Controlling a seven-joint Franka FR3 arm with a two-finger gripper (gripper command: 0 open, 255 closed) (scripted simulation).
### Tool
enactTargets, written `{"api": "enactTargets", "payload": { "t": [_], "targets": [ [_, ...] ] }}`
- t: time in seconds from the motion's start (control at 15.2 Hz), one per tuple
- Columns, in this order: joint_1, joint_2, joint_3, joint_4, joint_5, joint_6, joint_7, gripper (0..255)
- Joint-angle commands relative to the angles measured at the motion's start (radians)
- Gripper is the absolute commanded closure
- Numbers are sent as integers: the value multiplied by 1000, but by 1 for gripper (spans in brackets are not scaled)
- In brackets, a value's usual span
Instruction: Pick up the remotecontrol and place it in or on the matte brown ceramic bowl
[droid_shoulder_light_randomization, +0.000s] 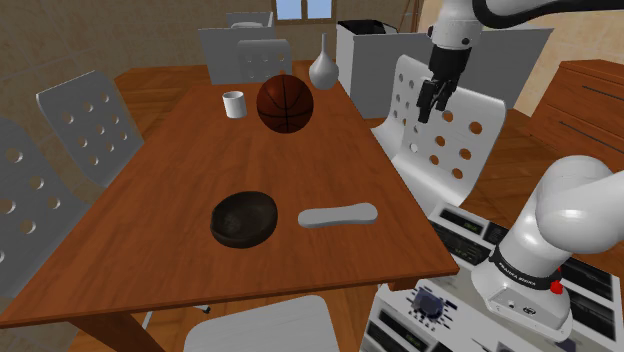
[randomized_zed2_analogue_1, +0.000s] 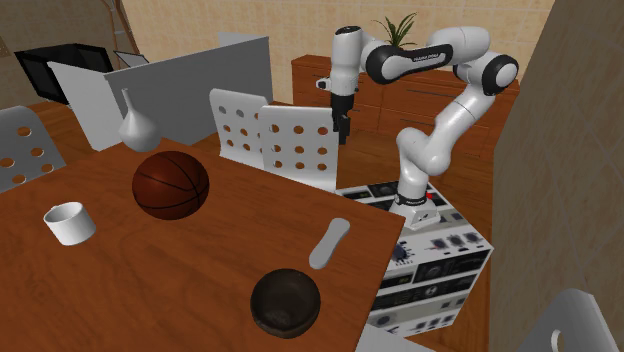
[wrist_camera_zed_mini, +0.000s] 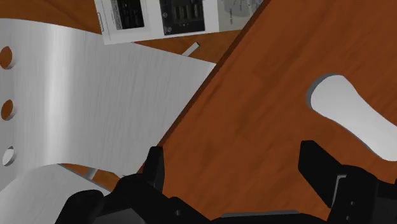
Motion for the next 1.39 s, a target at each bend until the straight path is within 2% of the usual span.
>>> {"api": "enactTargets", "payload": {
  "t": [0.0,0.59,1.32],
  "targets": [
    [0,0,0,0,0,0,0,0],
    [139,203,48,-39,37,235,-135,0],
    [292,472,131,-29,70,486,-297,0]
  ]
}}
